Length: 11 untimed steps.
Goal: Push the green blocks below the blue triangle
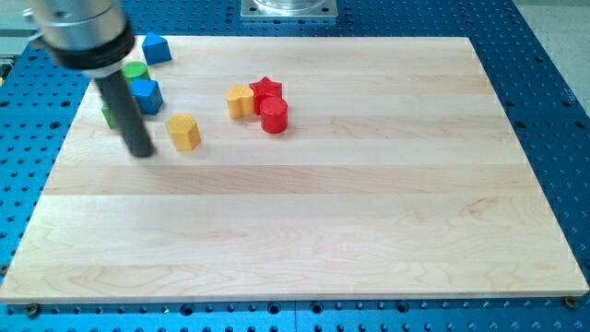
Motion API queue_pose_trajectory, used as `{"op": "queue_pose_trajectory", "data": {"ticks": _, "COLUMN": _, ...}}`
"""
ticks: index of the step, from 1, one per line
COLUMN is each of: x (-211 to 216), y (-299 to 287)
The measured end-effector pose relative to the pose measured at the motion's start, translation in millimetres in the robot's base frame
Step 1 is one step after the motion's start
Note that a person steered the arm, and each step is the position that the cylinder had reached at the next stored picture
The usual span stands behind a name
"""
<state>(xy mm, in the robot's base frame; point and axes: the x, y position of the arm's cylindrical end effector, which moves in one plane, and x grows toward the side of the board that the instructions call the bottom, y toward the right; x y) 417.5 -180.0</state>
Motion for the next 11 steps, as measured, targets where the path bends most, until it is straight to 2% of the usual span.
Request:
{"op": "queue_pose_trajectory", "data": {"ticks": 2, "x": -18, "y": 99}}
{"op": "queue_pose_trajectory", "data": {"ticks": 3, "x": -14, "y": 70}}
{"op": "queue_pose_trajectory", "data": {"ticks": 5, "x": 20, "y": -64}}
{"op": "queue_pose_trajectory", "data": {"ticks": 8, "x": -85, "y": -61}}
{"op": "queue_pose_trajectory", "data": {"ticks": 9, "x": -97, "y": -60}}
{"op": "queue_pose_trajectory", "data": {"ticks": 11, "x": -60, "y": -41}}
